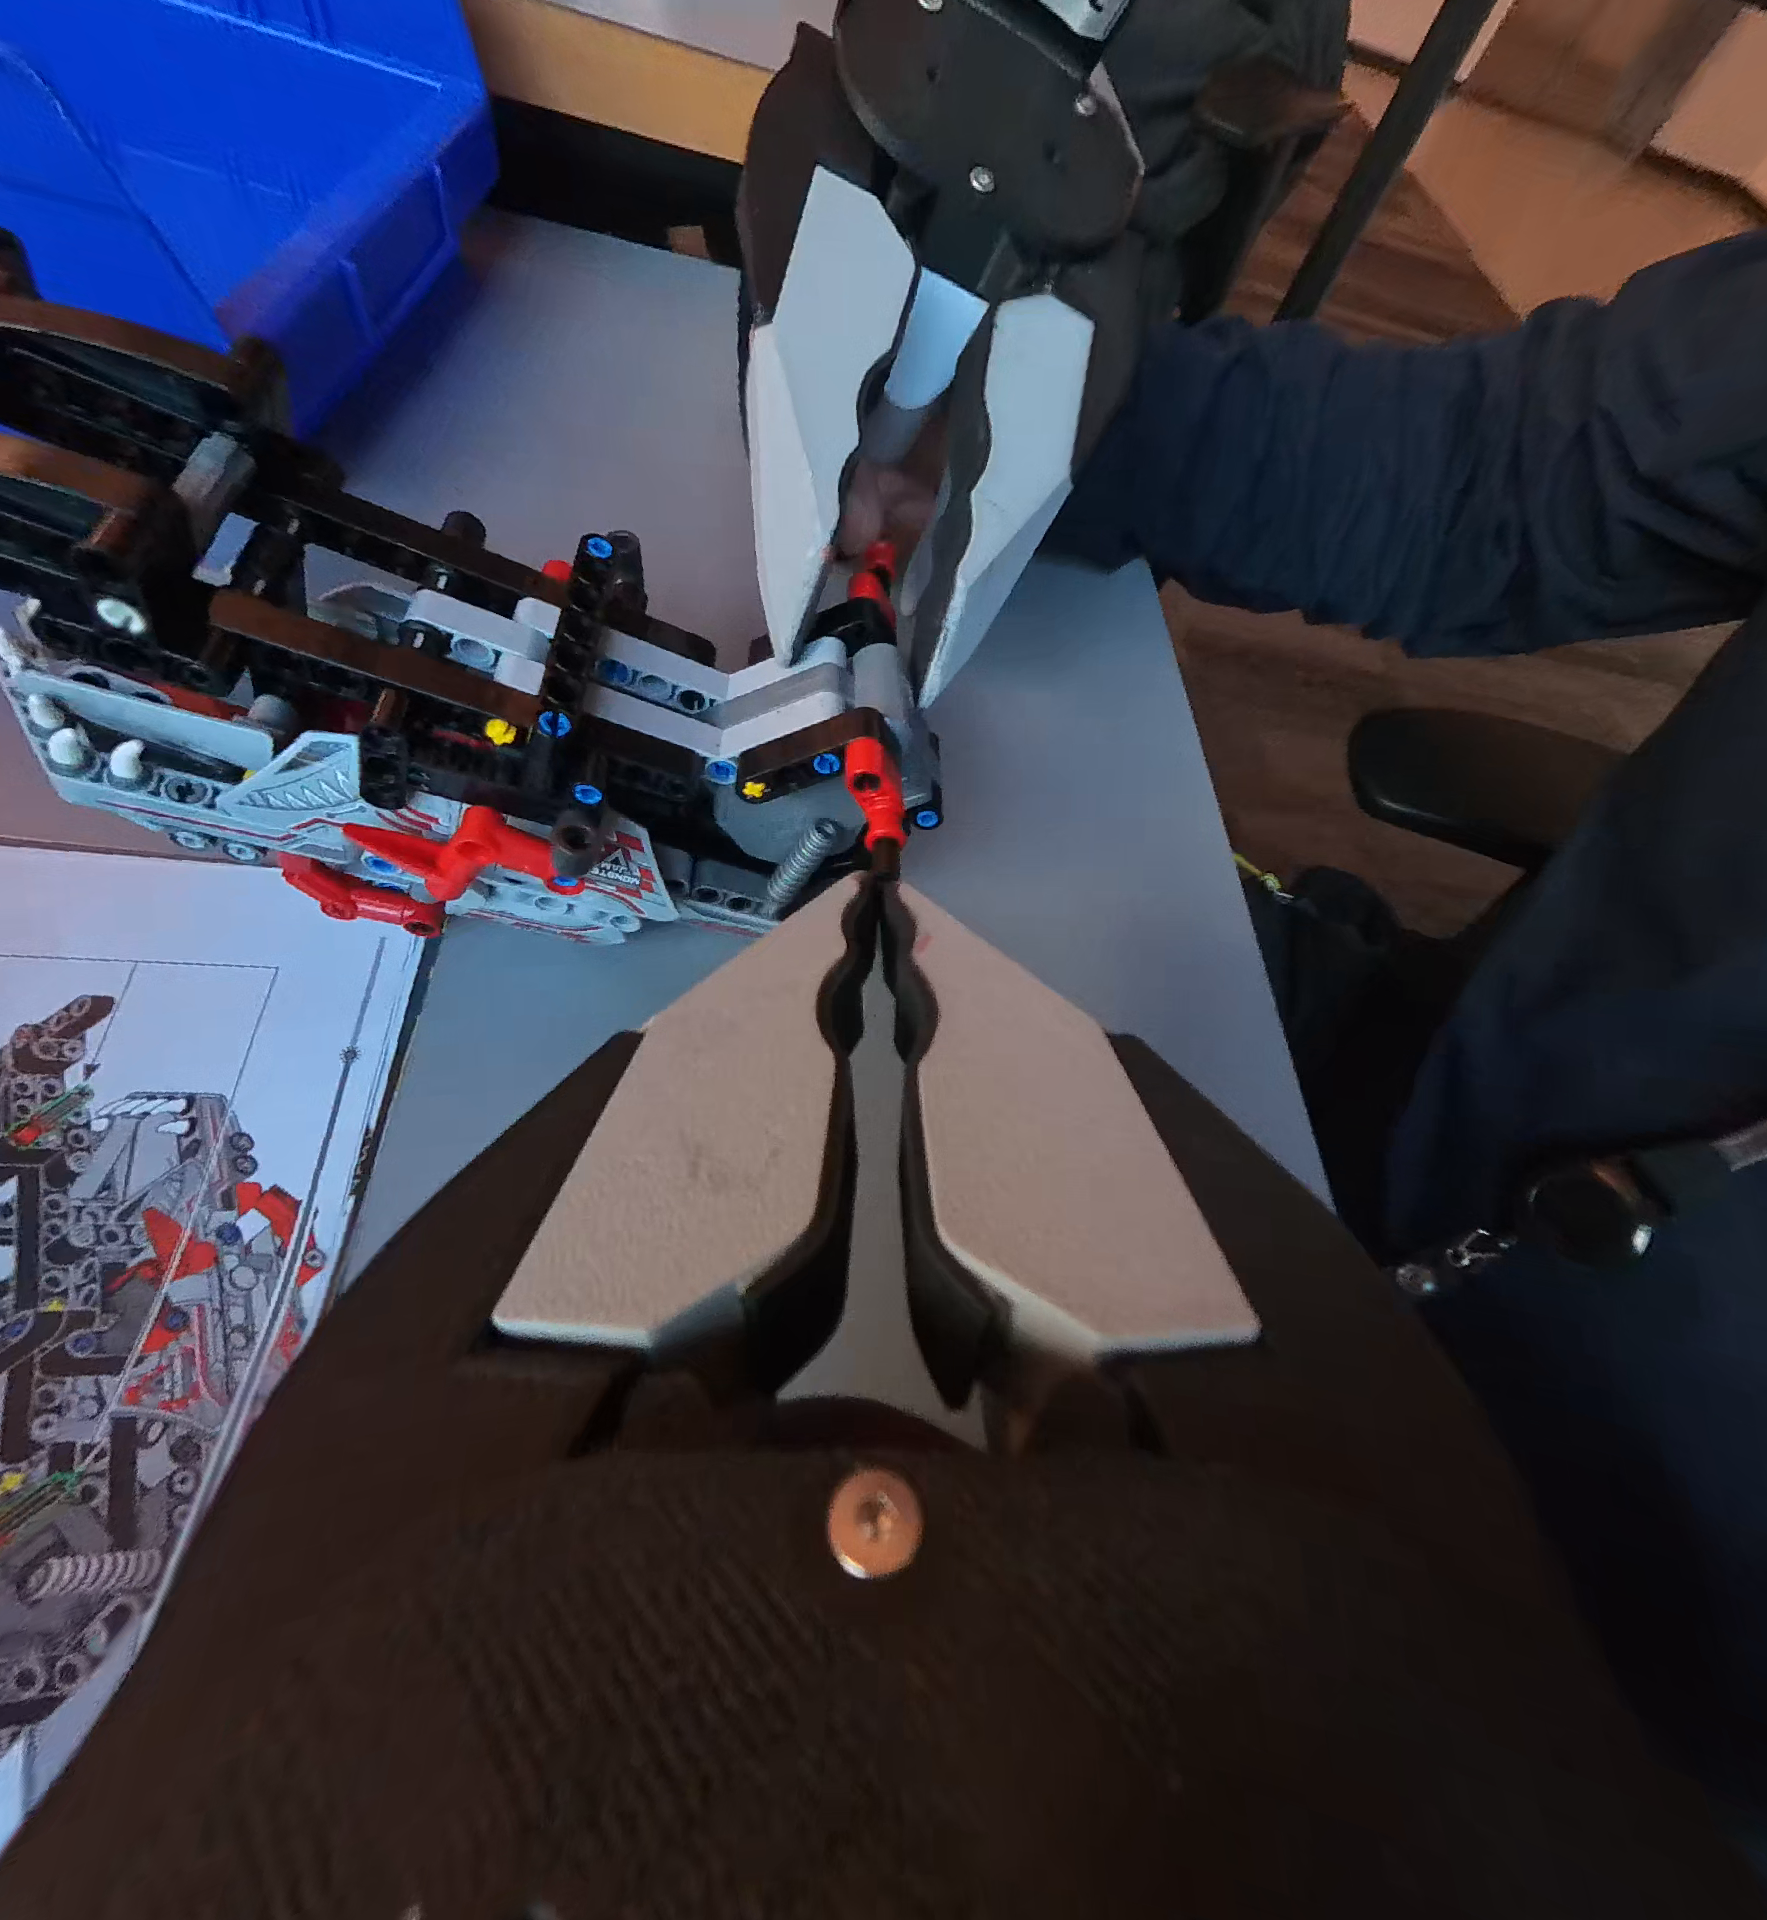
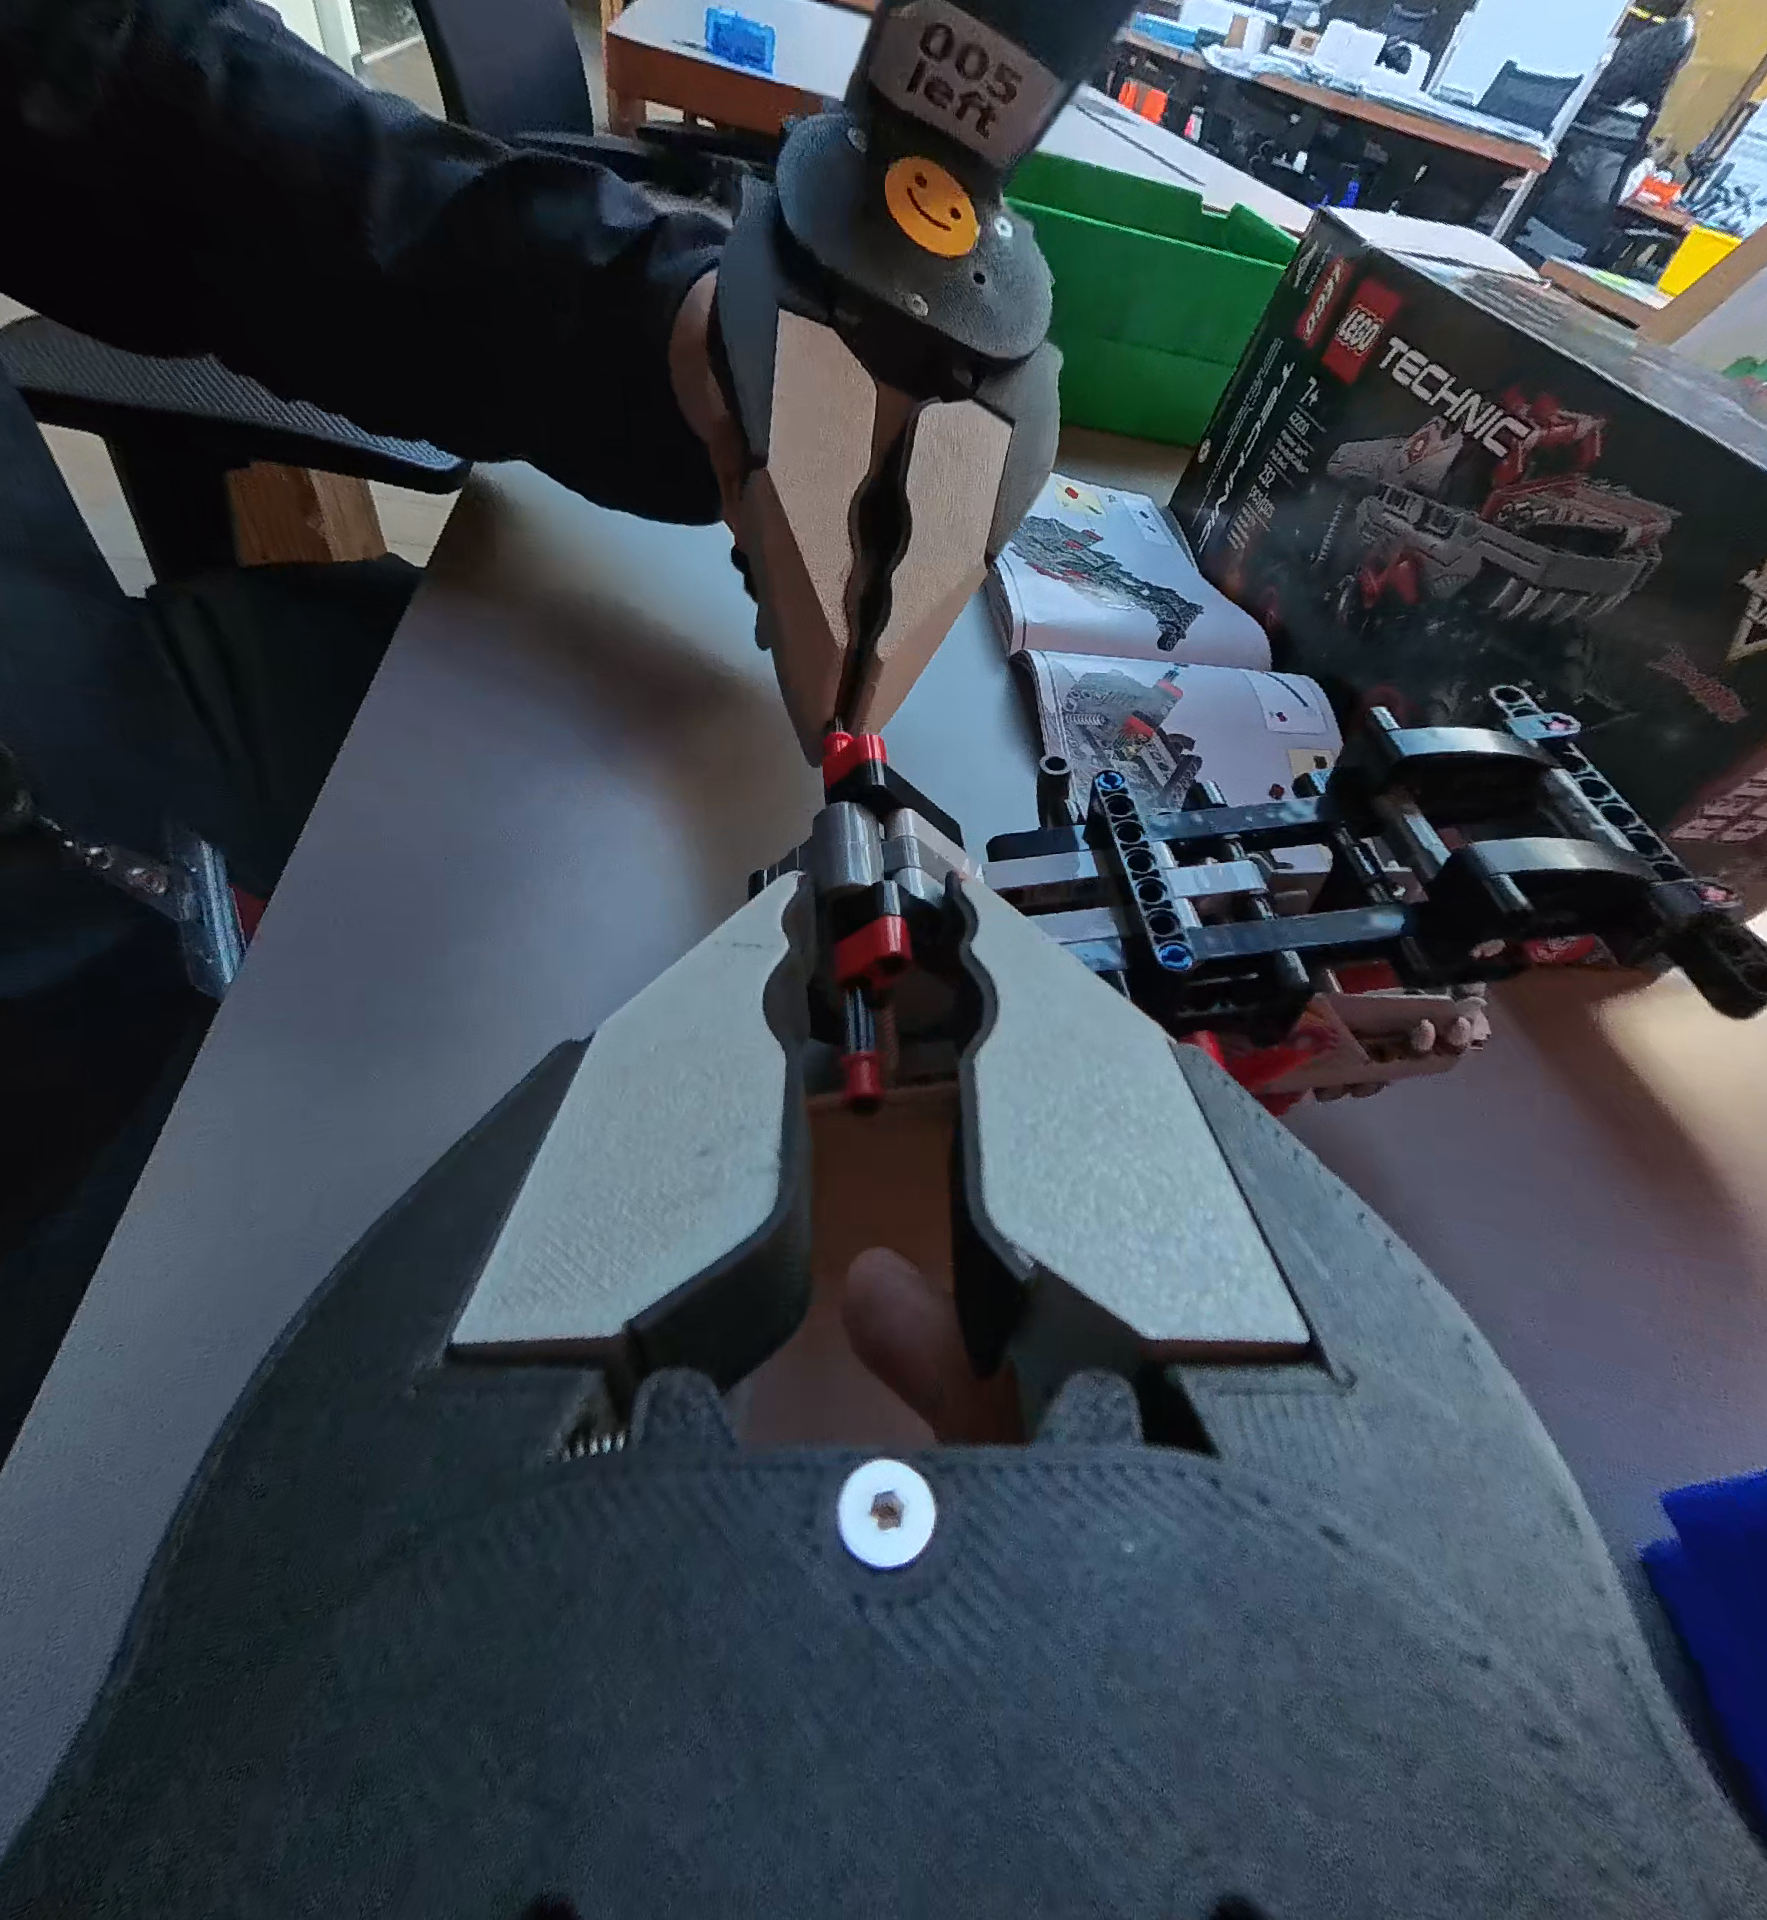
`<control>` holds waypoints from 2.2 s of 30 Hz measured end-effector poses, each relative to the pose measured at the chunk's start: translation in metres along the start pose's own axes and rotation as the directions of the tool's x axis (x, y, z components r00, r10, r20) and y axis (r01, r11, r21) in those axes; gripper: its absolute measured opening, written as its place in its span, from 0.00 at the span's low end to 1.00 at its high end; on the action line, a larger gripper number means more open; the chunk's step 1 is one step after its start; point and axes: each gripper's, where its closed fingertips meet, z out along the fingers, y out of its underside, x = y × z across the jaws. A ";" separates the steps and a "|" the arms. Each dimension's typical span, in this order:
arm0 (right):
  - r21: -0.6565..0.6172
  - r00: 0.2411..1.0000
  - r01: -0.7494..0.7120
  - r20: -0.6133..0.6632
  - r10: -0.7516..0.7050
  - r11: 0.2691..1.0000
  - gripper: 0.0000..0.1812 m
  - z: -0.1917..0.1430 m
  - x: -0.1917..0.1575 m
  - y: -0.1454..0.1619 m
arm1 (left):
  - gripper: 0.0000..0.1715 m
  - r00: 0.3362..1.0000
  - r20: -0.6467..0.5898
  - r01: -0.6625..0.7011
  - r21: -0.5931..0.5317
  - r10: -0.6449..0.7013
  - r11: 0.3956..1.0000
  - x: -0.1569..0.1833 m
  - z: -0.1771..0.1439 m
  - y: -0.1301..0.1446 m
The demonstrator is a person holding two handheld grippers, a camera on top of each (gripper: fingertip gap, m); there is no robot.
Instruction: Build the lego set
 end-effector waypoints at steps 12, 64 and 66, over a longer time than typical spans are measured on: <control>-0.037 0.997 -0.049 -0.057 0.047 0.998 0.20 -0.018 -0.004 0.007 | 0.01 0.999 -0.036 -0.004 0.033 0.005 0.999 0.002 0.000 -0.006; -0.112 0.999 0.011 -0.030 -0.014 0.994 0.11 -0.025 -0.006 0.011 | 0.01 0.989 0.024 -0.145 -0.022 0.146 0.989 0.004 0.004 -0.004; -0.126 0.998 0.015 -0.061 -0.023 0.992 0.13 -0.027 -0.002 0.011 | 0.01 0.987 0.023 -0.156 -0.025 0.156 0.988 0.005 0.005 -0.004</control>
